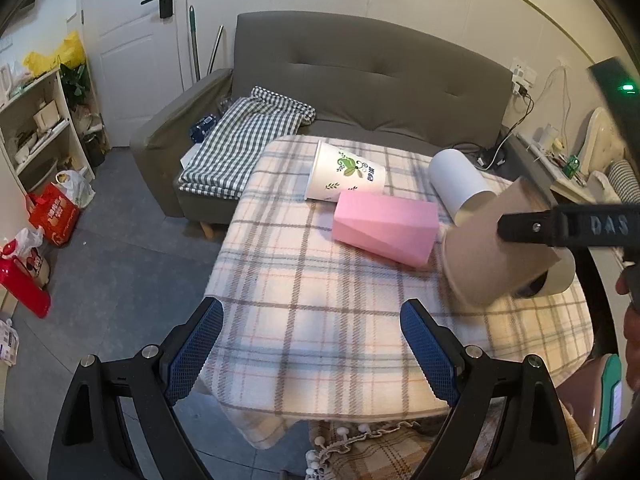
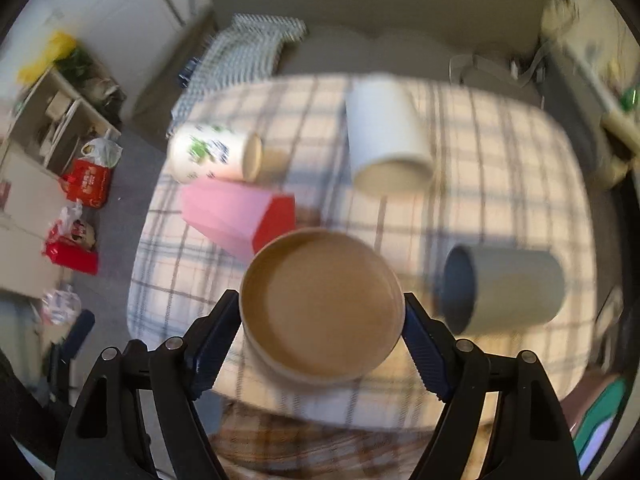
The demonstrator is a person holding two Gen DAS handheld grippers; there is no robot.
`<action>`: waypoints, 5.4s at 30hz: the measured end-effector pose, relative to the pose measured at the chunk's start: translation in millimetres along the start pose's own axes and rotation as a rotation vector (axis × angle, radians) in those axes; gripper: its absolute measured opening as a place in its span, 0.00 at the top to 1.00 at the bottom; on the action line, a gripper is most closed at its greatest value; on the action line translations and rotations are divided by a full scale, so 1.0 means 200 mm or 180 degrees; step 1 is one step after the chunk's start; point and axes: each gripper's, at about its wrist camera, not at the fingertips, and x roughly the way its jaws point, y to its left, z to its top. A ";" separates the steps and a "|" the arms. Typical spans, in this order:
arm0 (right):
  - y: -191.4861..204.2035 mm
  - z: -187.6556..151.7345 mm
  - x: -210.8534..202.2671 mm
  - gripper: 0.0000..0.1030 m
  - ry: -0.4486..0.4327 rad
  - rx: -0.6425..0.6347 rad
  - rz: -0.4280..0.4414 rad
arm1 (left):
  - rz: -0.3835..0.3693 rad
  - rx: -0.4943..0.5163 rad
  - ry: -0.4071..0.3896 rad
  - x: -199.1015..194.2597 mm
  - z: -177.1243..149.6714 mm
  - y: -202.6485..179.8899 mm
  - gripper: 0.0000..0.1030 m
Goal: Flip cup upside down
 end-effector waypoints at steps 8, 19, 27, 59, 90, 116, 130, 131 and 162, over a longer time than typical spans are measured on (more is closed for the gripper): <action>0.06 -0.10 -0.10 0.24 -0.0673 -0.0458 -0.0351 | 0.0052 -0.0060 0.0001 0.00 -0.01 -0.05 0.10; -0.04 -0.17 -0.04 0.24 -0.0593 -0.0391 -0.0288 | 0.0154 -0.0123 0.0015 0.03 0.00 -0.09 0.10; -0.05 -0.18 0.04 0.24 -0.0427 -0.0372 -0.0176 | 0.0230 -0.0150 0.0008 0.04 0.01 -0.11 0.10; -0.11 -0.17 -0.26 0.24 -0.0851 -0.0241 0.0143 | 0.0320 -0.0059 -0.0309 -0.25 0.06 -0.24 0.10; -0.57 -0.75 -0.71 0.00 -0.1883 0.0179 0.0040 | 0.0349 0.0137 -0.1319 -0.69 -0.14 -0.57 0.00; -0.54 -0.75 -0.69 0.00 -0.1822 0.0137 -0.0023 | 0.0353 0.0118 -0.1224 -0.66 -0.17 -0.55 0.00; -0.55 -0.75 -0.68 0.00 -0.1810 0.0136 -0.0022 | 0.0387 0.0261 -0.1228 -0.65 -0.18 -0.60 0.00; -0.54 -0.75 -0.68 0.00 -0.1810 0.0136 -0.0028 | 0.0390 0.0257 -0.1227 -0.65 -0.18 -0.60 0.00; -0.54 -0.78 -0.65 0.00 -0.1772 0.0142 -0.0034 | 0.0391 0.0257 -0.1215 -0.65 -0.18 -0.60 0.00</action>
